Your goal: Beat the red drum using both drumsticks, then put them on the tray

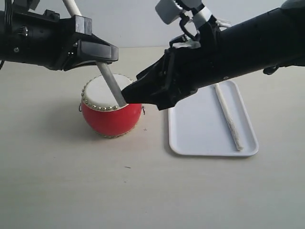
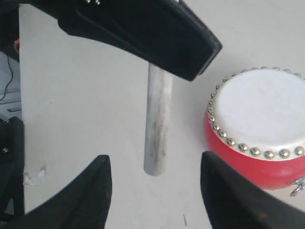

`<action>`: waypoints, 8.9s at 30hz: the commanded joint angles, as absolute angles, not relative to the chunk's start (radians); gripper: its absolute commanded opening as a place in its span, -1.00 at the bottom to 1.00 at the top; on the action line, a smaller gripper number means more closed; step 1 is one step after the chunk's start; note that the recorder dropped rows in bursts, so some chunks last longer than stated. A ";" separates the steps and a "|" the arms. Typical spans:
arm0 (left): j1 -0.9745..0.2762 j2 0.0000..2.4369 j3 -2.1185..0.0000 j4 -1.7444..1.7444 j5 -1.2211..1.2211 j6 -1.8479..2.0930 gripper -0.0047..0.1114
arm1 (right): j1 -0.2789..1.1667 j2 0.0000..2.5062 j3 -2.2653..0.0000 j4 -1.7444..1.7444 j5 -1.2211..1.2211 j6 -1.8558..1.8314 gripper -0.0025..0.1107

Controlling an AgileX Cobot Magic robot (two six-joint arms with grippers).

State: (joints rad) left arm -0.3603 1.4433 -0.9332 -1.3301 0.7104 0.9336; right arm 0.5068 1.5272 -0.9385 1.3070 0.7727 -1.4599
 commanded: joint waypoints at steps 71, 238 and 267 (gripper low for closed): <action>-0.358 1.314 -0.915 -1.026 0.692 0.848 -0.92 | 0.382 1.662 -1.040 0.424 0.635 -0.013 -0.96; -0.508 0.392 -0.203 -0.795 -0.158 0.679 -0.92 | 0.384 0.250 -0.296 0.009 -0.115 0.134 -0.96; 0.081 0.147 -0.121 0.338 0.342 -0.477 -0.92 | 0.384 0.224 -0.296 0.009 -0.092 0.134 -0.96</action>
